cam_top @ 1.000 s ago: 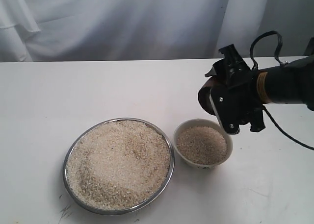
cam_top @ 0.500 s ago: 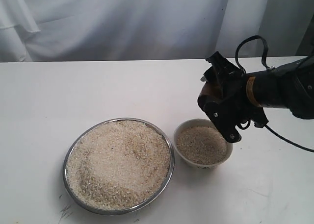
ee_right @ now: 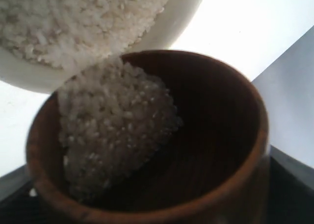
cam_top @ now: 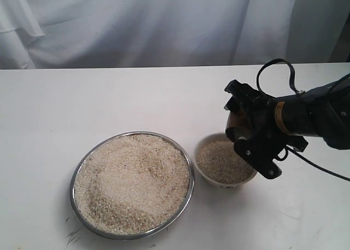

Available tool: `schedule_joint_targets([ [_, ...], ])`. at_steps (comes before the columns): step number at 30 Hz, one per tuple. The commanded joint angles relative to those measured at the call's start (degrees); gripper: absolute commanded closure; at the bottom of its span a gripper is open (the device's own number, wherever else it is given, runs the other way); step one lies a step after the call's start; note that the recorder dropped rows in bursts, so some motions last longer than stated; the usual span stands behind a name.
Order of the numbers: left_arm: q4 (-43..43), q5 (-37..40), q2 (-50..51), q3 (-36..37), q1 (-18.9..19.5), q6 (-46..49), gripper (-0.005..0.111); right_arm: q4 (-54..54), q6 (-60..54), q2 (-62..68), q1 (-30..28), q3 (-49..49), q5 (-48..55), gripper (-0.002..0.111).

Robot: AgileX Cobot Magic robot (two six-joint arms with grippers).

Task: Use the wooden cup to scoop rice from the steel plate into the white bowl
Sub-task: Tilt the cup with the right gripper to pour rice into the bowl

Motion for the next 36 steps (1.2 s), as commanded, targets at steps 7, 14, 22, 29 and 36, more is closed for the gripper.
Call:
schedule_joint_targets([
  [7, 0.06, -0.76, -0.24, 0.28, -0.15, -0.02, 0.107, 0.21, -5.04, -0.22, 2.53, 0.16, 0.44, 0.108],
  [14, 0.06, -0.76, -0.24, 0.28, -0.15, -0.02, 0.107, 0.21, -8.43, -0.22, 2.53, 0.16, 1.37, 0.108],
  [22, 0.06, -0.76, -0.24, 0.28, -0.15, -0.02, 0.107, 0.21, -10.43, -0.22, 2.53, -0.28, 1.37, 0.108],
  [29, 0.06, -0.76, -0.24, 0.28, -0.15, -0.02, 0.107, 0.21, -10.58, -0.22, 3.1, -1.81, 0.87, 0.108],
  [36, 0.06, -0.76, -0.24, 0.28, -0.15, -0.02, 0.107, 0.21, -11.51, -0.13, 3.1, -3.52, 0.61, 0.108],
])
